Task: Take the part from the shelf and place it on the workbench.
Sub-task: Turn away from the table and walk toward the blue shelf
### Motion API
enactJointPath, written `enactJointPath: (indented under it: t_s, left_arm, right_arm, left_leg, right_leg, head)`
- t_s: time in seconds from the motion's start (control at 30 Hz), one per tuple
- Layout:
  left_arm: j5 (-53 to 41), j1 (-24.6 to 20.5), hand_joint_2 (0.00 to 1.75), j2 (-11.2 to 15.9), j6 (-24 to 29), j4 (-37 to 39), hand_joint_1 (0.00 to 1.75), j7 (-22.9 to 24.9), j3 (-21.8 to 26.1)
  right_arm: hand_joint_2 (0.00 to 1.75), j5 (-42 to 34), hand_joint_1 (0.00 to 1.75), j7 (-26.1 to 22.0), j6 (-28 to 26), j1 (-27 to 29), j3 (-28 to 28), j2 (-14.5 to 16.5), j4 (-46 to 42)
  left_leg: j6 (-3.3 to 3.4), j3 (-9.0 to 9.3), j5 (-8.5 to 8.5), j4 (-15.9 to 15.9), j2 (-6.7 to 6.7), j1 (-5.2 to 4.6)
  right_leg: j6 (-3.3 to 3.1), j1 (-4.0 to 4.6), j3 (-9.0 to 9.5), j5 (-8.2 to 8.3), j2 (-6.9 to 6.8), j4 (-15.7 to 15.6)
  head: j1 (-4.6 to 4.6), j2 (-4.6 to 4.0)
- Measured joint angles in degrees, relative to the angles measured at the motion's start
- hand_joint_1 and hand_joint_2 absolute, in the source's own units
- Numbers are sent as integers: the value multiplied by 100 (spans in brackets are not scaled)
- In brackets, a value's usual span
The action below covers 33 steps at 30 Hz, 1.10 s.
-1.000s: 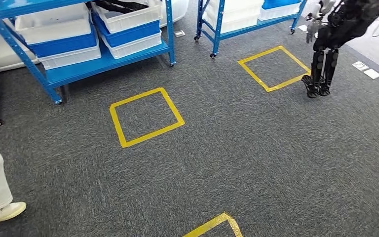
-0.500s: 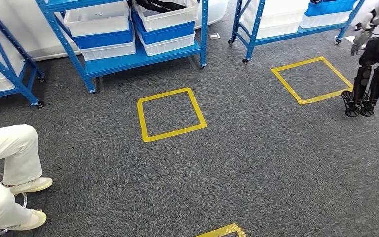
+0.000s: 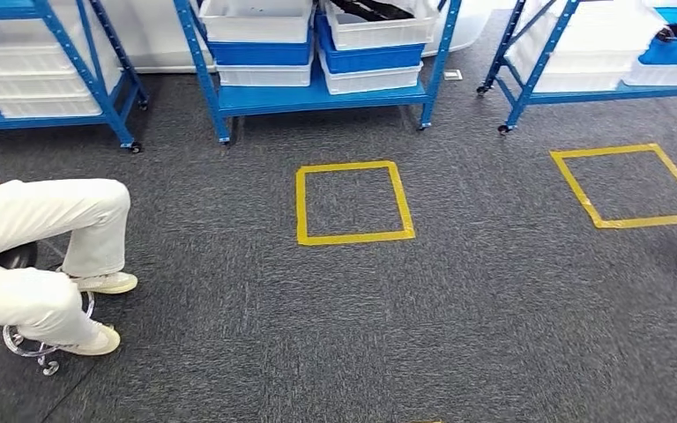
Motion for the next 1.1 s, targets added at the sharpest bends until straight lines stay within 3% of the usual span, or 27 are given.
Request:
enactJointPath:
  t_s: [0.07,0.1,0.13,0.17,0.2,0.27,0.33,0.4,0.47,0.53,0.57,0.6,0.63,0.7,0.77,0.83,0.87,0.93,1.0,1.07,1.1]
  left_arm:
    - [-1,-20,0,-1,-22,9,0,-3,19]
    - [-1,-21,0,-2,-28,15,0,-4,31]
    - [-1,-22,0,-3,-29,22,0,-4,43]
    - [-1,-23,0,-4,-28,29,0,-4,53]
    - [-2,-26,0,-3,-28,34,0,-4,61]
    - [-2,-28,0,-2,-29,37,0,-5,70]
    - [-3,-17,0,-2,-31,39,0,-7,81]
    - [-3,-10,0,-2,-30,41,0,-9,90]
    - [-3,-32,0,-1,-27,42,0,-11,88]
    - [-4,-52,0,0,-31,44,0,-13,88]
    - [-4,-51,0,1,-39,47,0,-13,90]
    - [-5,-48,0,1,-54,51,0,-14,94]
    - [-5,-46,0,2,-69,56,0,-15,98]
    - [-5,-59,0,4,-102,61,0,-21,103]
    - [-1,-82,0,6,-119,64,0,-43,105]
    - [5,-82,0,6,-121,75,0,-66,116]
    - [7,-74,0,3,-120,81,0,-73,126]
    - [12,-74,0,-4,-125,90,0,-96,146]
    - [16,-96,0,-7,-143,97,0,-126,156]
    - [16,-109,0,-8,-157,110,0,-145,159]
    - [16,-110,0,-9,-158,120,0,-150,161]
  right_arm:
    - [0,-3,0,1,0,27,-25,-2,7]
    - [0,-4,0,1,0,34,-36,-6,9]
    - [0,-4,0,2,0,36,-40,-11,10]
    - [0,-4,0,2,0,37,-43,-15,13]
    - [0,-4,0,1,0,41,-46,-16,16]
    - [0,-4,0,0,0,38,-49,-10,24]
    - [0,-4,0,-1,0,25,-53,-2,26]
    - [0,-4,0,-1,-1,22,-57,5,26]
    - [0,-4,0,-1,-2,32,-58,12,26]
    - [0,-12,0,-2,-7,48,-64,11,26]
    - [0,-21,0,-4,-13,50,-70,8,26]
    - [0,-29,0,-10,-20,48,-77,5,26]
    - [0,-36,0,-20,-27,42,-83,5,26]
    - [0,-33,0,-48,-43,30,-90,12,26]
    - [0,-26,0,-81,-68,26,-98,19,26]
    - [0,-33,0,-122,-99,15,-114,26,25]
    - [0,-37,0,-140,-111,6,-121,31,24]
    - [0,-39,0,-160,-121,2,-131,35,23]
    - [0,-34,0,-156,-116,19,-138,30,26]
    - [0,-27,0,-143,-112,44,-146,24,30]
    - [0,-23,0,-139,-111,55,-154,19,32]
  left_leg:
    - [-1,-6,4,4,-196,5]
    - [-7,2,4,8,-295,9]
    - [-19,14,1,16,-382,16]
    - [-43,13,-7,29,-468,20]
    - [-81,5,-23,58,-554,12]
    - [-158,-34,-45,94,-680,-6]
    - [-211,-62,-36,97,-785,9]
    - [-253,-154,-138,271,-572,18]
    - [-290,-454,-472,883,-159,13]
    - [-318,-831,-762,1614,22,25]
    - [-321,-919,-774,1775,52,28]
    - [-315,-891,-681,1710,75,29]
    - [-297,-745,-516,1428,122,26]
    - [-225,-307,-209,632,392,-6]
    - [-169,-81,-112,223,563,-51]
    - [-133,-83,-106,187,461,-80]
    - [-106,-58,-81,133,412,-73]
    - [-29,1,-22,3,308,-33]
    - [17,27,-7,-49,208,-8]
    - [16,50,-30,-48,103,-9]
    - [4,76,-49,-47,52,-6]
  right_leg:
    - [51,-13,-237,-86,56,425]
    - [111,-25,-201,25,76,304]
    - [177,-48,-71,201,123,-14]
    - [239,-84,90,391,266,-420]
    - [260,-106,220,543,400,-772]
    - [201,-117,317,652,563,-1088]
    - [90,-109,347,664,425,-1097]
    - [-4,-123,391,682,266,-1111]
    - [-77,-99,400,676,94,-1119]
    - [-121,-61,385,652,-98,-1119]
    - [-139,-50,381,637,-190,-1119]
    - [-150,-43,384,621,-272,-1119]
    - [-153,-38,400,604,-345,-1119]
    - [-125,-10,450,564,-470,-1120]
    - [-71,17,490,531,-565,-1124]
    - [-15,29,536,521,-649,-1154]
    - [15,27,557,508,-629,-1149]
    - [46,26,454,381,-351,-885]
    - [36,9,65,133,-22,-191]
    - [75,-4,-296,26,57,373]
    - [129,-18,-349,108,63,376]
  head:
    - [4,0]
    - [6,0]
    - [6,0]
    - [11,0]
    - [18,0]
    - [15,0]
    - [0,0]
    - [-13,0]
    - [-35,0]
    - [-45,0]
    - [-45,0]
    - [-48,0]
    - [-46,0]
    - [-43,0]
    - [-33,0]
    - [-30,0]
    - [-31,0]
    - [-19,0]
    - [-3,0]
    - [-1,0]
    - [1,0]
